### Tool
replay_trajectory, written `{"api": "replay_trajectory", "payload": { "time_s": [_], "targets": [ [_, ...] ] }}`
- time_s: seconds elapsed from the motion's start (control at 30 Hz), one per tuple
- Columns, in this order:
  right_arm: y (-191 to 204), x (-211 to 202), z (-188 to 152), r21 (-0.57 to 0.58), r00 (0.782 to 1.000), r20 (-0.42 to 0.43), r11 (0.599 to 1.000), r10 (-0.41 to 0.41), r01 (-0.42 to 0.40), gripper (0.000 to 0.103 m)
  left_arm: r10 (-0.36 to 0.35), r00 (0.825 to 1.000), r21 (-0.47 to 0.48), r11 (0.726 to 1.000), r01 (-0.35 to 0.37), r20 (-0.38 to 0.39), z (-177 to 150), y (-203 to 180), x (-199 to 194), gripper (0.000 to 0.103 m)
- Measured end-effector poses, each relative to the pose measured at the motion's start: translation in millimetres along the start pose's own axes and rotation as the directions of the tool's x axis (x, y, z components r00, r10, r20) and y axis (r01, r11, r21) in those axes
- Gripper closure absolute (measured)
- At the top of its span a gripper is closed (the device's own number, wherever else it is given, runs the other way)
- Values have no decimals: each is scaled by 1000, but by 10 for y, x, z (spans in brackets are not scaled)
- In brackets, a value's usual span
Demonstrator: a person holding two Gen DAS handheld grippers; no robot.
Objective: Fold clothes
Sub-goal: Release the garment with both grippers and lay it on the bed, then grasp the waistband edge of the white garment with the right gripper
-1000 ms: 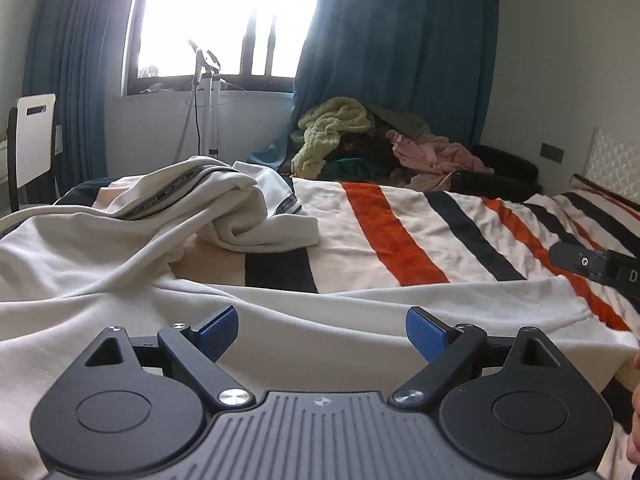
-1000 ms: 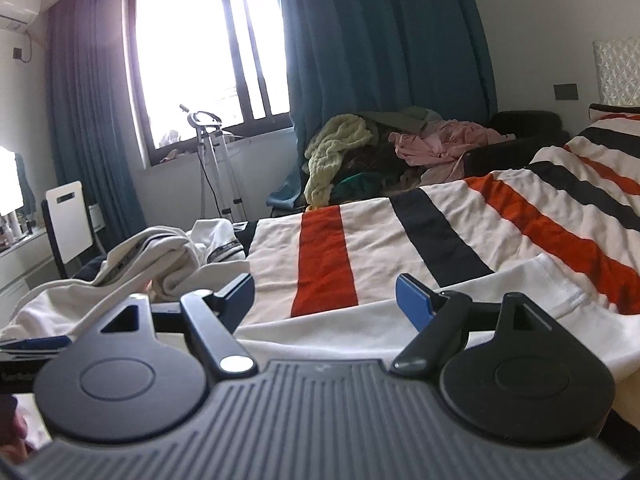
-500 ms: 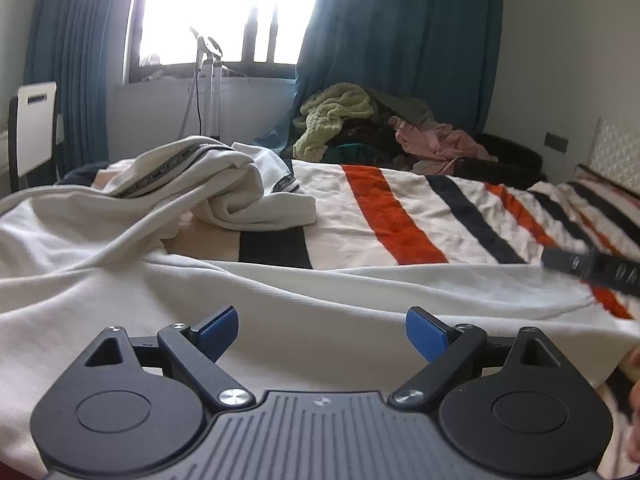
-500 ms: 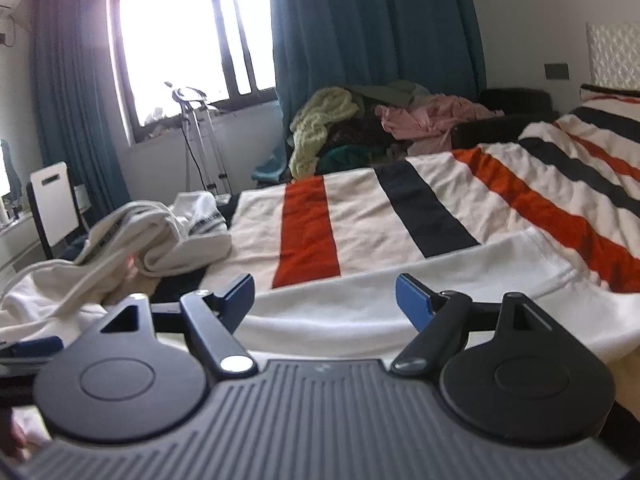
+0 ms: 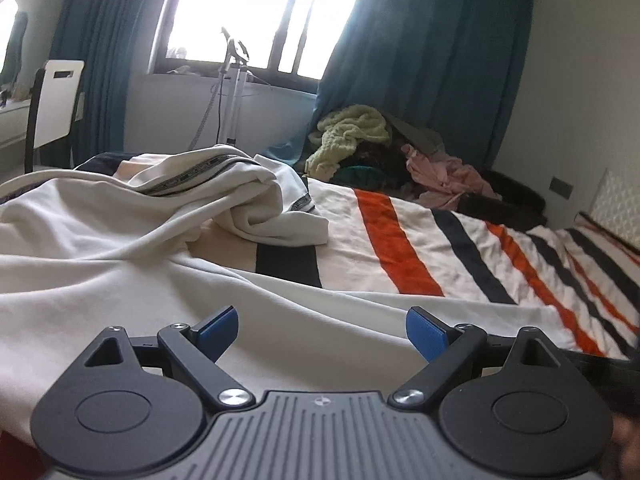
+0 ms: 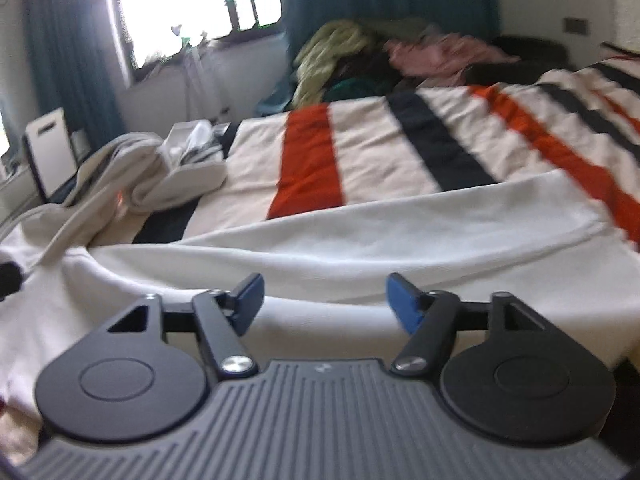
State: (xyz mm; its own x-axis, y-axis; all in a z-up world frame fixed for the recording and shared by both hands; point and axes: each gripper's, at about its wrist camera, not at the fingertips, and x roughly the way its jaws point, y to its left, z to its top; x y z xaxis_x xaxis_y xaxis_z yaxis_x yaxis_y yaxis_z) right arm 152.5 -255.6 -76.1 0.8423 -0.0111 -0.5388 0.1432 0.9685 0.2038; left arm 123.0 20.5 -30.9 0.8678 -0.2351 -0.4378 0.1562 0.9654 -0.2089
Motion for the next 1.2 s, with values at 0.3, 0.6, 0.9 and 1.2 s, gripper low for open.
{"api": "replay_trajectory", "payload": {
  "time_s": [0.3, 0.6, 0.9, 1.2],
  "targets": [
    [309, 1444, 876, 122, 999, -19, 992, 46, -44, 33, 56, 998, -73, 996, -54, 24, 125, 289, 231, 11],
    [1106, 3027, 1358, 176, 981, -35, 968, 189, -180, 34, 150, 988, -175, 972, -154, -32, 25, 753, 873, 10],
    [1495, 3388, 1547, 69, 984, -19, 982, 177, -175, 84, 137, 990, -178, 974, -138, -21, -66, 807, 1190, 10],
    [1039, 2200, 1893, 51, 971, 238, 999, -20, 8, 90, 143, 989, -176, 975, -136, 28, 12, 748, 951, 10]
  ]
}}
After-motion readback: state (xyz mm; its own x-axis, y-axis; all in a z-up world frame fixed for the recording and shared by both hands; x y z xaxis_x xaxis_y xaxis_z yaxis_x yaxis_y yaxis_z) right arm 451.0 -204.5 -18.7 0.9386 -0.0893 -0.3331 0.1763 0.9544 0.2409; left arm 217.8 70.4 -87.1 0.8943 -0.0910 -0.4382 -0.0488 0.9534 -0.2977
